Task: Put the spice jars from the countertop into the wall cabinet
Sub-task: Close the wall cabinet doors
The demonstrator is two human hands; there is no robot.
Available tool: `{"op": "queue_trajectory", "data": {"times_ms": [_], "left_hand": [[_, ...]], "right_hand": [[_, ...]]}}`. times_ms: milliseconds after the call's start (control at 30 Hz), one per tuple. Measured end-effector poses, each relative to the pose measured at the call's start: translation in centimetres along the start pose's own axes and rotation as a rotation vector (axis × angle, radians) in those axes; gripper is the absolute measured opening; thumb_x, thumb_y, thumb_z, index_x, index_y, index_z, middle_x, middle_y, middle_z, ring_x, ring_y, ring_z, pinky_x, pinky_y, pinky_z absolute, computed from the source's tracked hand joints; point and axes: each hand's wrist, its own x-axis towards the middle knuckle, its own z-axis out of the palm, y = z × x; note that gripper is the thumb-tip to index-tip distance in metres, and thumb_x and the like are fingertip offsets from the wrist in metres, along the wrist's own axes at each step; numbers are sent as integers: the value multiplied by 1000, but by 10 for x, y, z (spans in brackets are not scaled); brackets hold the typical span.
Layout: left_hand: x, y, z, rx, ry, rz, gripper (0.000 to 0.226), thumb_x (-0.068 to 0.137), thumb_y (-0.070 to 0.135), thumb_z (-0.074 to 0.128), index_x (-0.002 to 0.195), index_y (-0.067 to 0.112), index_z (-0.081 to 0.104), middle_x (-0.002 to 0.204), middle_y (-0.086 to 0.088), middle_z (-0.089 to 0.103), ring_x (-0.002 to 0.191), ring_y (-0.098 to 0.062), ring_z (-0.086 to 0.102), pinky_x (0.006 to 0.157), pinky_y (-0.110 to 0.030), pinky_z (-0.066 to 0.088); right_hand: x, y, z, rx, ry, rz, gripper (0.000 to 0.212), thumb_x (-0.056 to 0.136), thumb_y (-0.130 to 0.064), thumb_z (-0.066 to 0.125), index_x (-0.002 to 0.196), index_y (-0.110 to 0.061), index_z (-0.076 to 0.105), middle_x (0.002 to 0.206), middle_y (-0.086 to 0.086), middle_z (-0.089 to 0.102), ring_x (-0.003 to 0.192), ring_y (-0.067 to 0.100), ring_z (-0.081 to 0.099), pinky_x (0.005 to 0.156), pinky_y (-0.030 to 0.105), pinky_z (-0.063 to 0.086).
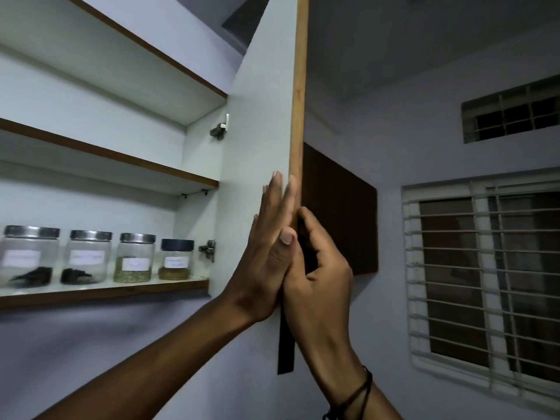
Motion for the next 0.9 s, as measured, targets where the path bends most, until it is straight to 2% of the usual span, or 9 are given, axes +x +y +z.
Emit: {"op": "queue_trajectory", "data": {"times_ms": [100, 167, 233, 367, 500, 600, 667, 800, 900], "left_hand": [[-15, 2, -41, 0, 62, -1, 74, 98, 62, 27, 157, 26, -1, 168, 10, -6, 154, -7, -4, 127, -37, 6], [-24, 0, -70, -26, 105, -43, 73, 98, 44, 36, 158, 25, -1, 167, 17, 5, 153, -3, 9, 123, -24, 17], [-34, -2, -102, -93, 157, -113, 71, 98, 35, 41, 158, 31, 3, 164, 20, 19, 149, 0, 24, 118, -17, 28], [-56, -13, -169, -14, 296, -228, 61, 97, 27, 43, 156, 26, 26, 152, 5, 48, 135, -5, 50, 108, -19, 43], [-77, -30, -230, 104, 449, -348, 36, 104, 20, 45, 139, 24, 51, 124, 11, 69, 116, -5, 65, 90, -16, 53], [-90, -46, -272, 241, 574, -456, 31, 104, 18, 46, 133, 27, 54, 118, 16, 69, 105, 4, 66, 81, -10, 53], [-97, -58, -294, 354, 595, -534, 38, 104, 15, 46, 142, 20, 50, 132, 5, 63, 115, -2, 63, 91, -15, 53], [-106, -79, -324, 528, 549, -638, 45, 102, 3, 41, 146, 13, 48, 140, -5, 59, 127, -21, 58, 108, -39, 49], [-106, -89, -331, 664, 510, -634, 45, 100, -1, 40, 142, 12, 51, 138, -7, 61, 125, -23, 59, 107, -37, 49]], "right_hand": [[-12, -17, 33, 53, -55, -65, 44, 98, -25, 47, 141, -22, 47, 138, -9, 57, 124, 1, 52, 101, 29, 49], [-16, -27, 56, 88, -94, -99, 43, 97, -22, 46, 140, -17, 51, 134, -2, 61, 120, 6, 55, 97, 26, 51], [-19, -38, 84, 96, -148, -161, 43, 97, -18, 45, 139, -13, 53, 139, 0, 57, 124, 8, 51, 101, 18, 44], [-31, -55, 144, 94, -246, -287, 46, 96, -14, 48, 141, -8, 48, 150, 5, 45, 138, 12, 38, 112, 19, 28], [-43, -58, 202, 27, -424, -391, 54, 98, -24, 44, 150, -12, 34, 160, 7, 27, 144, 14, 19, 117, 23, 10], [-49, -56, 246, -9, -588, -425, 61, 98, -27, 42, 153, -12, 22, 163, 8, 14, 148, 20, 12, 112, 18, -7], [-53, -52, 273, -42, -701, -439, 62, 99, -25, 42, 154, -8, 17, 164, 11, 6, 150, 22, 5, 110, 17, -13], [-58, -52, 314, -81, -867, -418, 63, 100, -21, 39, 154, -6, 10, 163, 16, 2, 150, 28, 1, 111, 24, -8], [-61, -51, 333, -98, -884, -362, 63, 100, -22, 38, 154, -8, 9, 164, 14, -1, 150, 30, 2, 119, 33, 4]]}}
